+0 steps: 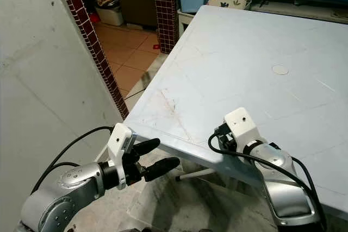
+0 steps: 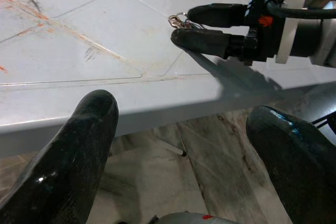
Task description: Hang keys on a hook
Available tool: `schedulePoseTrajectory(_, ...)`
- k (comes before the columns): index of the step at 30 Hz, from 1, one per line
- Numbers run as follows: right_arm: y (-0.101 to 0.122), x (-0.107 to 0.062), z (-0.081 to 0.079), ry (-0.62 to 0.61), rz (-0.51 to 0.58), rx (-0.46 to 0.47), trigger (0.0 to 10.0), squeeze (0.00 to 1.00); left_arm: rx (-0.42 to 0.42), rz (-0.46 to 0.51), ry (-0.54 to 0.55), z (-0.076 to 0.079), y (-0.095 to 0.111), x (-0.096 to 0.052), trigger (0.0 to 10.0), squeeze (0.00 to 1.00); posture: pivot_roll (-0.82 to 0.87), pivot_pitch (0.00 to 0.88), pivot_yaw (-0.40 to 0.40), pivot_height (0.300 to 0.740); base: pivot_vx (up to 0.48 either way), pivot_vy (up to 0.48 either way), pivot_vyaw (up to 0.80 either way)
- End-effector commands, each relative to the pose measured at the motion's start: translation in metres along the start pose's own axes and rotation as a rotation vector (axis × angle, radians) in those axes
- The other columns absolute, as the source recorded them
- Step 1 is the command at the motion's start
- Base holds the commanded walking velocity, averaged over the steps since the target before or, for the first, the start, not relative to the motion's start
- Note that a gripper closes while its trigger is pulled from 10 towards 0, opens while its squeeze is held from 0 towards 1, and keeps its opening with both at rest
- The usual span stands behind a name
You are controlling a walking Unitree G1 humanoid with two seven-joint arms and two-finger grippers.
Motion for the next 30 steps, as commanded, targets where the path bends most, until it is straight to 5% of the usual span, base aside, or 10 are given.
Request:
schedulePoseTrajectory(1,-0.006,0.002,0.005,-0.01,-0.021,0.008,10.0,0.0,0.008,-0.012,0.003,-0.002,-0.001,-0.001,10.0,0.0,-0.07,0.119,0.097,0.74,0.0,0.0,0.0)
schedulePoseTrajectory(12,-0.008,0.006,0.015,-0.017,-0.014,0.001,10.0,0.0,0.009,-0.017,0.001,-0.002,-0.002,-0.001,10.0,0.0,-0.06,0.121,0.098,0.74,0.0,0.0,0.0)
schedulePoseTrajectory(13,-0.008,0.006,0.015,-0.014,-0.013,0.004,7.5,0.0,0.009,-0.018,0.001,-0.001,-0.002,-0.001,10.0,0.0,-0.06,0.121,0.098,0.74,0.0,0.0,0.0)
schedulePoseTrajectory(15,-0.009,0.006,0.015,-0.013,-0.015,0.008,7.5,0.0,0.01,-0.017,0.0,-0.001,-0.001,-0.002,10.0,0.0,-0.06,0.125,0.1,0.74,0.0,0.0,0.0)
schedulePoseTrajectory(16,-0.012,0.007,0.015,-0.008,-0.023,0.018,1.9,0.0,0.01,-0.019,0.0,-0.001,-0.002,-0.002,10.0,0.0,-0.06,0.125,0.1,0.74,0.0,0.0,0.0)
schedulePoseTrajectory(17,-0.014,0.007,0.015,-0.006,-0.027,0.029,0.0,0.0,0.01,-0.02,0.0,-0.001,-0.002,-0.002,10.0,0.0,-0.06,0.125,0.1,0.74,0.0,0.0,0.0)
schedulePoseTrajectory(30,-0.026,0.008,0.005,0.048,-0.047,0.088,0.0,0.0,0.009,-0.02,-0.001,0.0,-0.003,-0.002,10.0,0.0,-0.06,0.124,0.097,0.74,0.0,0.0,0.0)
Point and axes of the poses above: a point about 5 cm out from each wrist's last joint towards the gripper, its own x axis pointing out of the wrist towards the gripper, its own y axis along the axis of the wrist's last joint, z = x × y, the point moved 4 cm from there along x, pointing out of the wrist towards the gripper, and after that the axes turned 3 degrees about -x, right-handed, at the moved point
